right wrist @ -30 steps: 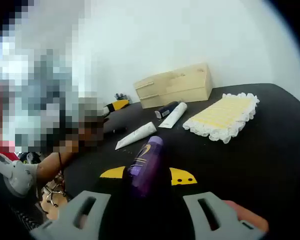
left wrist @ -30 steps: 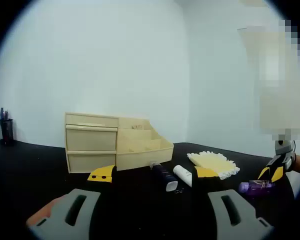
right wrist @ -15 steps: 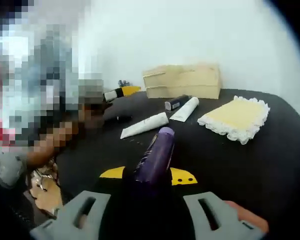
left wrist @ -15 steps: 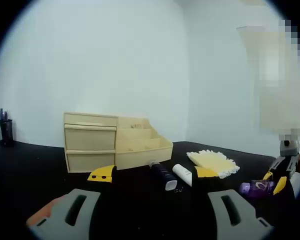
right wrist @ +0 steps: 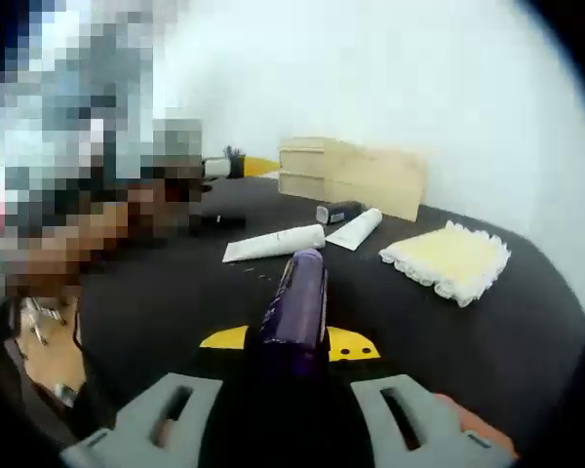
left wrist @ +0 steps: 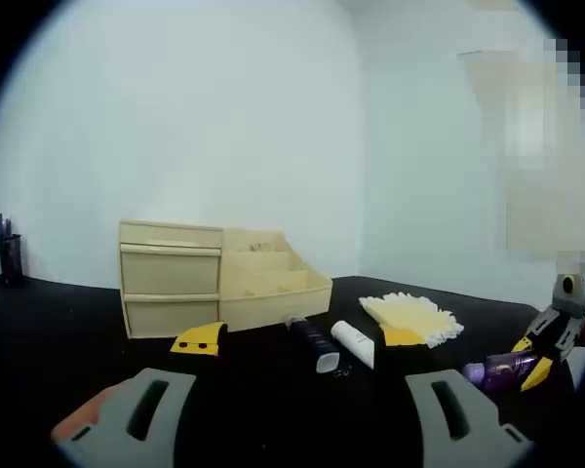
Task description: Open the drawer, pick up the cosmetic bottles from the table one by one, place them into the drawer, release the gripper, close the drawer, and move the gripper away
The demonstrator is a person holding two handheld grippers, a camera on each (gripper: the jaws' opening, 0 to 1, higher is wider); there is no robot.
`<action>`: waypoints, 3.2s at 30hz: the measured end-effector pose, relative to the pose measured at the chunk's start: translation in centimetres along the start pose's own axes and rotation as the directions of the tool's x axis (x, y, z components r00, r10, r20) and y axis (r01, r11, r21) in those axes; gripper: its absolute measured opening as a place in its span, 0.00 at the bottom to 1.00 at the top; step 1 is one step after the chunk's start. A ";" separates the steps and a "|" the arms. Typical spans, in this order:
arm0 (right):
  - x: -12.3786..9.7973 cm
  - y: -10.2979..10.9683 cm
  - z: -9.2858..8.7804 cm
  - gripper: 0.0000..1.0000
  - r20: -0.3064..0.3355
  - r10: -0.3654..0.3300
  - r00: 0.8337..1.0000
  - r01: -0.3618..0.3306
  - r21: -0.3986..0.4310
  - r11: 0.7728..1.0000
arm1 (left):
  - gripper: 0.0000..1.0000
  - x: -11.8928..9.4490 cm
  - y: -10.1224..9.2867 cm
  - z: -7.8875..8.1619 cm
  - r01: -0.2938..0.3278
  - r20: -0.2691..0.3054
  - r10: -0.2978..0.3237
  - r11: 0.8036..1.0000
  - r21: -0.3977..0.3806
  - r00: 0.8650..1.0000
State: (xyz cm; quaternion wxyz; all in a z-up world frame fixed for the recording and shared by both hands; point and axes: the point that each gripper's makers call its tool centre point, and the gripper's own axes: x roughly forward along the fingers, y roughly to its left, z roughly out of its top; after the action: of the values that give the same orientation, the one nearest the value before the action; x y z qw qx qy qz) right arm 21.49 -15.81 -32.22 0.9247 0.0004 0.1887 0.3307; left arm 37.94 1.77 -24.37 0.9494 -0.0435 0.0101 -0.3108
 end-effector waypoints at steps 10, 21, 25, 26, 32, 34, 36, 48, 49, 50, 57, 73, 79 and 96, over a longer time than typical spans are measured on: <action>-0.9 -1.5 1.5 0.23 0.074 0.137 0.988 -0.155 0.421 0.894 | 0.54 0.3 -1.2 0.1 0.046 0.005 -0.046 0.999 -0.014 0.999; -1.4 -0.9 3.9 0.22 0.221 0.214 0.952 -0.306 0.612 0.729 | 0.47 0.5 -3.7 -0.1 0.136 -0.009 -0.137 0.990 -0.031 0.991; -2.0 -0.1 6.6 0.22 0.346 0.250 0.904 -0.419 0.608 0.674 | 0.46 0.3 -5.1 0.8 0.210 0.039 -0.207 0.972 -0.109 0.978; -2.2 -0.1 7.4 0.22 0.378 0.256 0.889 -0.447 0.602 0.661 | 0.46 0.1 -5.6 1.1 0.235 0.054 -0.230 0.963 -0.134 0.972; -2.5 -0.6 10.7 0.23 0.478 0.278 0.833 -0.530 0.547 0.648 | 0.47 -0.3 -8.1 1.9 0.348 0.087 -0.337 0.903 -0.250 0.937; -2.4 -0.4 11.6 0.23 0.501 0.288 0.816 -0.551 0.524 0.649 | 0.47 -0.8 -9.6 2.5 0.442 0.140 -0.420 0.833 -0.332 0.897; -2.2 -0.2 12.8 0.23 0.532 0.298 0.793 -0.575 0.491 0.654 | 0.47 -1.7 -11.3 3.6 0.560 0.225 -0.517 0.704 -0.437 0.826; 0.4 2.5 17.0 0.23 0.610 0.388 0.691 -0.691 0.401 0.601 | 0.43 -3.0 -12.4 6.1 0.675 0.360 -0.574 0.567 -0.473 0.735; 0.7 2.7 17.1 0.23 0.610 0.391 0.689 -0.694 0.401 0.597 | 0.42 -3.0 -12.2 6.4 0.676 0.372 -0.569 0.554 -0.486 0.733; 1.0 3.0 17.2 0.23 0.612 0.396 0.684 -0.701 0.402 0.589 | 0.41 -3.2 -12.2 6.5 0.681 0.385 -0.565 0.547 -0.488 0.730; 3.1 5.0 18.4 0.23 0.621 0.406 0.670 -0.713 0.388 0.584 | 0.39 -3.2 -11.8 7.0 0.685 0.414 -0.549 0.520 -0.511 0.726; 5.7 7.3 17.0 0.23 0.608 0.416 0.676 -0.709 0.385 0.591 | 0.28 -3.0 -11.9 7.4 0.677 0.434 -0.525 0.492 -0.547 0.732; 5.8 7.8 16.8 0.23 0.614 0.408 0.675 -0.690 0.330 0.644 | 0.27 -3.1 -11.1 7.4 0.671 0.438 -0.511 0.501 -0.547 0.739; 5.4 8.8 12.3 0.35 0.289 0.562 0.775 -0.589 0.008 0.808 | 0.22 -3.9 -12.1 6.9 0.666 0.355 -0.565 0.598 -0.447 0.745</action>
State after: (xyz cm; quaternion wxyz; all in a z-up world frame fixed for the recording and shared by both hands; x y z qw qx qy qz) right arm 24.20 -4.11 -21.54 0.7949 0.1489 0.0662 0.5845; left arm 27.96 -5.14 -16.49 0.7255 -0.3407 -0.0014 -0.5980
